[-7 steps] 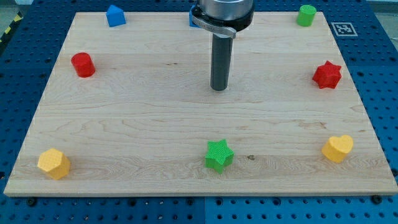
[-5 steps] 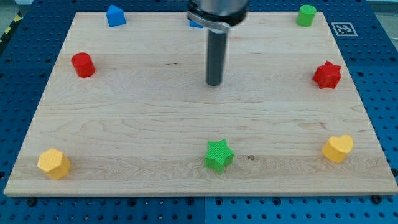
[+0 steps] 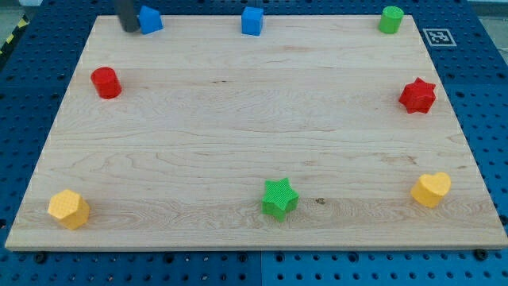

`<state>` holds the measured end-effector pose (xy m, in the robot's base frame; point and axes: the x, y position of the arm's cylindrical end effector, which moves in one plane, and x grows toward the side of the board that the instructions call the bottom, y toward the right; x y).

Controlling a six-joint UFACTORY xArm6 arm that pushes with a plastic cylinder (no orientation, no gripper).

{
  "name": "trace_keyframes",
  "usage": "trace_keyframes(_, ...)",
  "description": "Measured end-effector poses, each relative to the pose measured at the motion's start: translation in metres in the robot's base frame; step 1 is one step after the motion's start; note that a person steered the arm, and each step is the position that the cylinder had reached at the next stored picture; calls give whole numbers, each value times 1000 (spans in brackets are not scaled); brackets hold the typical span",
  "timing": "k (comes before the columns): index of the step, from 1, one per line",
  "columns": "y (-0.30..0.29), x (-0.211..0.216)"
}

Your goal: Move the blue triangle to blue cube

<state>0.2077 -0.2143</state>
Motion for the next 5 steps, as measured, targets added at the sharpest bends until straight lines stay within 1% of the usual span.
trace_keyframes(1,2,-7)
trace_keyframes(2,-24,-10)
trace_keyframes(4,-25,-17)
trace_keyframes(5,-14,-16)
